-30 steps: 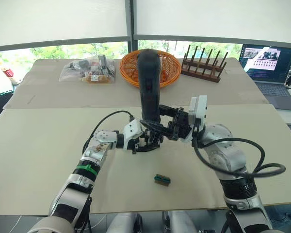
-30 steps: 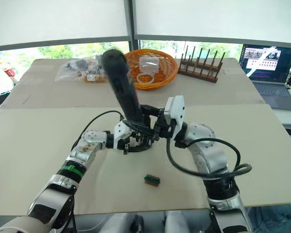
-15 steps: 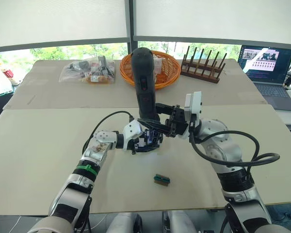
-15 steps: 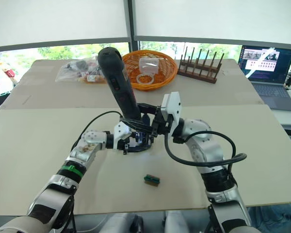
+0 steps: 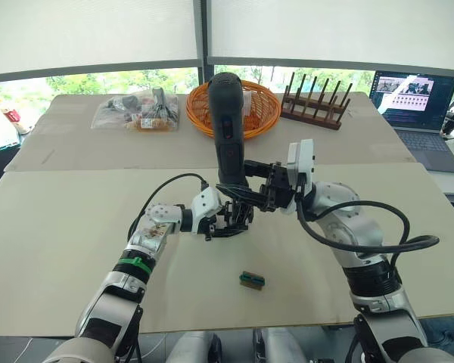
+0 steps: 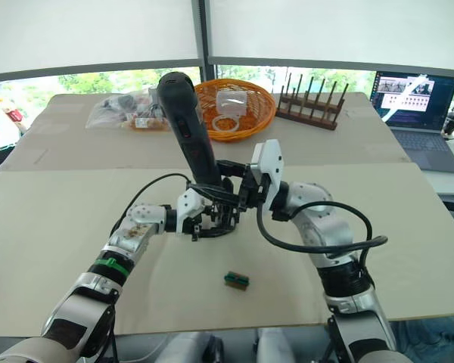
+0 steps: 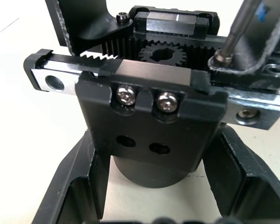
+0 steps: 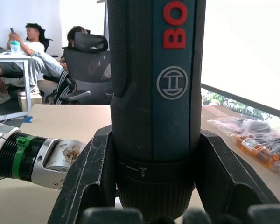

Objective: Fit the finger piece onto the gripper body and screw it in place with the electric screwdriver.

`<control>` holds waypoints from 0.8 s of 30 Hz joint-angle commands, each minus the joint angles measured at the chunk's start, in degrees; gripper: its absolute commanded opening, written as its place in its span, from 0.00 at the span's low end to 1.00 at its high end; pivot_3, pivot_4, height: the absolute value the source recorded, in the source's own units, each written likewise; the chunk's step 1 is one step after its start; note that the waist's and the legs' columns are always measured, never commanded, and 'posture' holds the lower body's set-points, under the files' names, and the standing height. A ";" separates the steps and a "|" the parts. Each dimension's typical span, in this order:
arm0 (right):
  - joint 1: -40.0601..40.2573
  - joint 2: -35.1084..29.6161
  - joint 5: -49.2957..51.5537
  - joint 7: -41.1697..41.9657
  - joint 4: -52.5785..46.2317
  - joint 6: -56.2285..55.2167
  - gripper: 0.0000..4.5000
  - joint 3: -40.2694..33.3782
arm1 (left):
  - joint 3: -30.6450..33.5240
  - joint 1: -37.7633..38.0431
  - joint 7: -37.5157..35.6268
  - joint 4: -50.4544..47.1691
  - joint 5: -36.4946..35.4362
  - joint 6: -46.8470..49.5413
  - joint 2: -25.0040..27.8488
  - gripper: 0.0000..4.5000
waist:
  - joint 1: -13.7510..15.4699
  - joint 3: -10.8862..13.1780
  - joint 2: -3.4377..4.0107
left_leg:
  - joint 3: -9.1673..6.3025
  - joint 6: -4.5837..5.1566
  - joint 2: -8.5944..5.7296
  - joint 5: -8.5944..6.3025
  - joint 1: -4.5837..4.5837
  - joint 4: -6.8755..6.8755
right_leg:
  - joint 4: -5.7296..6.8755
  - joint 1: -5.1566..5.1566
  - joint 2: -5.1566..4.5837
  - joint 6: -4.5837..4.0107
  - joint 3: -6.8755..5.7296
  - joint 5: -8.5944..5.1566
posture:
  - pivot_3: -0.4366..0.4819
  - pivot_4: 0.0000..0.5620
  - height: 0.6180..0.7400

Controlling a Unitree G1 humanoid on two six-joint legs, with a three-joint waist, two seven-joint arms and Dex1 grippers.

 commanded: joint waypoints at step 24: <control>-11.86 1.06 16.32 -9.60 -14.70 14.22 0.42 -9.07 | 0.99 2.73 1.79 -3.17 -0.93 4.41 0.08 0.51 | 0.05 0.04 0.02 | -0.01 0.01 -0.01 0.00 -0.42 -0.04 | -0.06 -0.31 0.06 -0.02 -0.53 0.02 | 0.48 0.27 1.00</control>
